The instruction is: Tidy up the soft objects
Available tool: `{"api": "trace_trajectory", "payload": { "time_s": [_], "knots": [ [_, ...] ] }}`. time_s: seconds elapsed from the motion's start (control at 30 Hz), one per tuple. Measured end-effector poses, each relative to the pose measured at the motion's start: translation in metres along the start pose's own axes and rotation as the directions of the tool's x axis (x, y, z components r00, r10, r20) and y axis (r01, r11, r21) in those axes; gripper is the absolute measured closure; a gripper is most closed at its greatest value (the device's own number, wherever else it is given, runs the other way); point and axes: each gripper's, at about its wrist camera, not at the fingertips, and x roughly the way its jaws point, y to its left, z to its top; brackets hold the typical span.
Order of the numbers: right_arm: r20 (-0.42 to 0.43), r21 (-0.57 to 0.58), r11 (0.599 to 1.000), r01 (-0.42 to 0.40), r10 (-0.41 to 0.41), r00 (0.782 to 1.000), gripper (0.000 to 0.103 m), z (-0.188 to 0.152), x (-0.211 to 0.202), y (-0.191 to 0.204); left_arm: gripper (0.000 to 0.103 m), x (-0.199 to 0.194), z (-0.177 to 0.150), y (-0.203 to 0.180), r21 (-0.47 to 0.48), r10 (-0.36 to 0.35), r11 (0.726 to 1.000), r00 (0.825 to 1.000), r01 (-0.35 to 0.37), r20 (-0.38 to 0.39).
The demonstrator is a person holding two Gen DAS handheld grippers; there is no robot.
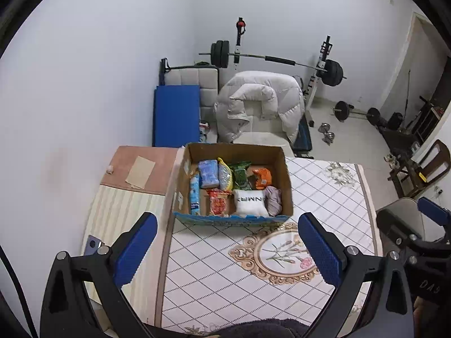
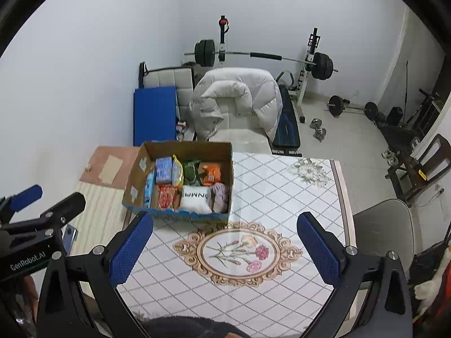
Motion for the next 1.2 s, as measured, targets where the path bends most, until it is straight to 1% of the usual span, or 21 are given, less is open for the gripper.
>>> {"api": "trace_trajectory", "payload": {
  "time_s": [0.13, 0.33, 0.6, 0.73, 1.2],
  "knots": [
    [0.020, 0.012, 1.000, -0.002, 0.001, 1.000, 0.000, 0.005, 0.002, -0.002, 0.001, -0.003, 0.004, 0.003, -0.007, 0.020, 1.000, 1.000, -0.020, 0.022],
    [0.022, 0.003, 1.000, 0.006, -0.006, 1.000, 0.000, 0.006, 0.006, 0.004, 0.000, -0.001, 0.007, 0.005, -0.003, 0.031, 1.000, 0.999, -0.031, 0.026],
    [0.034, 0.011, 1.000, 0.028, -0.028, 0.999, 0.000, 0.007, 0.007, 0.005, 0.000, -0.005, 0.010, 0.001, -0.001, 0.028, 1.000, 0.999, -0.027, 0.042],
    [0.039, 0.014, 0.999, 0.037, -0.038, 0.999, 0.000, 0.008, 0.005, -0.001, 0.000, -0.002, 0.011, -0.002, 0.002, 0.022, 1.000, 0.999, -0.022, 0.033],
    [0.049, 0.016, 0.999, 0.047, -0.048, 0.998, 0.000, 0.009, -0.001, -0.012, 0.000, -0.002, 0.012, -0.004, 0.010, 0.021, 1.000, 0.998, -0.022, 0.051]
  ]
}}
